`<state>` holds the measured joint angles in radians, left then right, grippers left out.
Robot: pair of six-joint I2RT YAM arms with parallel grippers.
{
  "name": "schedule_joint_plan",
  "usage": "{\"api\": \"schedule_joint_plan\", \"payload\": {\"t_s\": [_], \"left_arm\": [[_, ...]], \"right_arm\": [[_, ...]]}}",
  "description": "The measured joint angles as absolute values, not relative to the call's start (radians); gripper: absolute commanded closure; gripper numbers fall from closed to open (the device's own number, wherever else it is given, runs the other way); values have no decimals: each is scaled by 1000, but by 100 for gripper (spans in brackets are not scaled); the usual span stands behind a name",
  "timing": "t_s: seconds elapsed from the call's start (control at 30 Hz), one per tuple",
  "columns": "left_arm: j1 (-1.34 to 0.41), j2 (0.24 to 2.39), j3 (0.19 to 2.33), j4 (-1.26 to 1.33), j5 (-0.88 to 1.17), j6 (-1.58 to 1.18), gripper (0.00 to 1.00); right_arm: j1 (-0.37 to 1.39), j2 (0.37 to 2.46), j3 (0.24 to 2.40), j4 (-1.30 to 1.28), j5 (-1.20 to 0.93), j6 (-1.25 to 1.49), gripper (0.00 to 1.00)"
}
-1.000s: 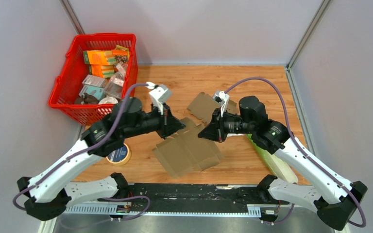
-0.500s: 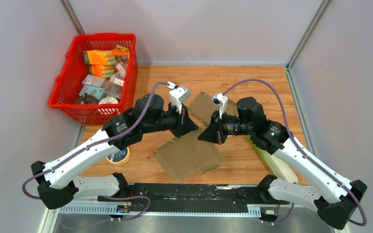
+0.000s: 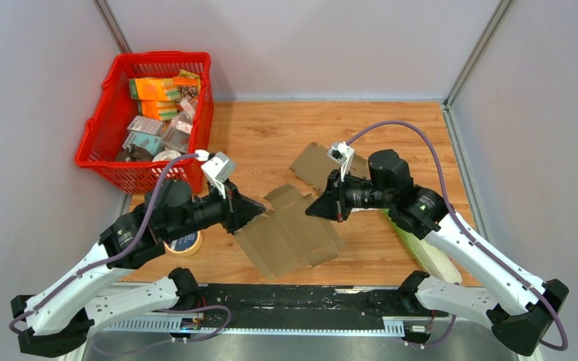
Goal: Fold the paper box
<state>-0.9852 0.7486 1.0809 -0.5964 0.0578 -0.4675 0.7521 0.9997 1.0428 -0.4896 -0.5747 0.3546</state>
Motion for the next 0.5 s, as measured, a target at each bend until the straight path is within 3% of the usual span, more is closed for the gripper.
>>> {"api": "schedule_joint_plan", "payload": {"t_s": [0.17, 0.5], "left_arm": [[-941, 741, 1103, -677, -7, -466, 93], [-923, 827, 1103, -727, 1, -464, 89]], "right_arm": [[752, 993, 1042, -472, -596, 364, 100], [751, 966, 1027, -423, -617, 396, 100]]}}
